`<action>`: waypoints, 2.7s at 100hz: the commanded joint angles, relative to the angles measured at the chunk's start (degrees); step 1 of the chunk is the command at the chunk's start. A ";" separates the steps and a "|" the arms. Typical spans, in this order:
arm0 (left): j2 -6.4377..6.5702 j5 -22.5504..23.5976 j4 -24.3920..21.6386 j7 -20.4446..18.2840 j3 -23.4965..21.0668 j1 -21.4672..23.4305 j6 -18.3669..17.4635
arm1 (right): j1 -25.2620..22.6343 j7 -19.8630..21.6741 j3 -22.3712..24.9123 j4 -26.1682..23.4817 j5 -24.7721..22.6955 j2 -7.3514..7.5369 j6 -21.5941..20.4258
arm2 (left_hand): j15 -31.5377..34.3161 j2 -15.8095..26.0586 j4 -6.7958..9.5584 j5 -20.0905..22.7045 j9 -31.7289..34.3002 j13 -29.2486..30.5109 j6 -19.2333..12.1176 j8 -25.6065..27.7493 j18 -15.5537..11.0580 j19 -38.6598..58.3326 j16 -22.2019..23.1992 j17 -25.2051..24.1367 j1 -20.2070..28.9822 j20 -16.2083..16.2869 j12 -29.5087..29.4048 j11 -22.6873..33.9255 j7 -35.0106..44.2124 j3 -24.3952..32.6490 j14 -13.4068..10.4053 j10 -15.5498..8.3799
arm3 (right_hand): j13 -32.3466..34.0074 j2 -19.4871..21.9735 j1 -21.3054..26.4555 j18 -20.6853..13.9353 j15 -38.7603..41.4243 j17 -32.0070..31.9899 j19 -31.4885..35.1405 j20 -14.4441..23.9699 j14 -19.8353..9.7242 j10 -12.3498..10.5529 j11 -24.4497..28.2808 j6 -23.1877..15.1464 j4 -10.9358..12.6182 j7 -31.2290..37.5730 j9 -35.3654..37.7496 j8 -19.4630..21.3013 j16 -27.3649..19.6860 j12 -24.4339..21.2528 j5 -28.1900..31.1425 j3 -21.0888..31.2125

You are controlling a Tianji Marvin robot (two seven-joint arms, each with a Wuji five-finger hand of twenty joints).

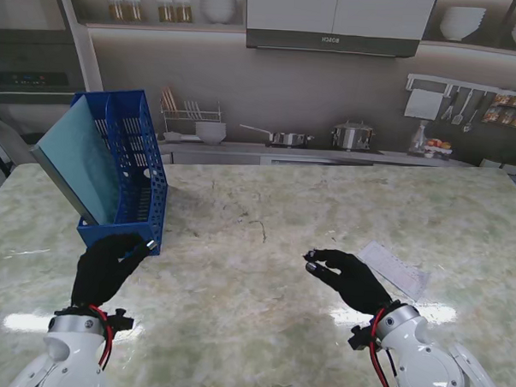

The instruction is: Open the sliding file folder, put the receipt in and insert it into the document holder

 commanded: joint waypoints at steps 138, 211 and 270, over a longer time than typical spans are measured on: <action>-7.65 0.16 13.10 28.67 -2.39 -17.15 25.79 | -0.26 0.41 -0.06 -0.18 0.36 -0.06 1.35 | -15.77 1.68 0.12 -23.89 -24.89 -19.57 17.50 -25.48 -1.84 -8.95 -7.92 -7.26 -1.42 -3.38 -11.91 -20.81 -19.57 -0.40 7.81 13.00 | 0.98 -1.26 -0.20 1.51 0.43 0.50 -1.60 2.36 -0.41 1.61 -0.17 1.16 -0.78 0.16 0.59 -0.50 -0.24 -0.45 2.02 -0.47; -9.27 -8.30 24.39 23.57 -0.51 -30.40 31.89 | -0.32 0.98 -0.07 -0.47 0.50 0.04 1.90 | -17.12 3.13 -0.02 -34.93 -33.78 -22.34 17.55 -23.63 -6.83 -11.52 -10.64 -16.91 -1.84 -5.92 -7.17 -22.25 -19.90 -0.42 5.33 9.18 | 1.01 -1.34 -0.23 1.66 0.52 0.69 -1.75 2.54 -0.35 2.23 -0.29 1.74 -0.77 -0.06 0.74 -0.39 -0.25 -0.45 2.25 -0.42; -9.60 -6.74 32.11 22.32 4.22 -37.08 36.30 | -0.03 1.47 -0.10 -0.27 1.06 0.09 2.04 | -13.00 2.84 0.16 -30.30 -31.79 -20.89 16.92 -22.72 -8.43 -9.91 -8.80 -14.84 0.85 -5.34 -7.58 -16.56 -19.27 -0.04 4.69 8.17 | 2.08 -1.43 -0.09 1.41 0.46 0.77 -1.77 2.65 -2.40 -0.15 0.44 2.40 -0.76 -0.26 1.26 -0.39 -0.64 -0.45 2.58 -0.38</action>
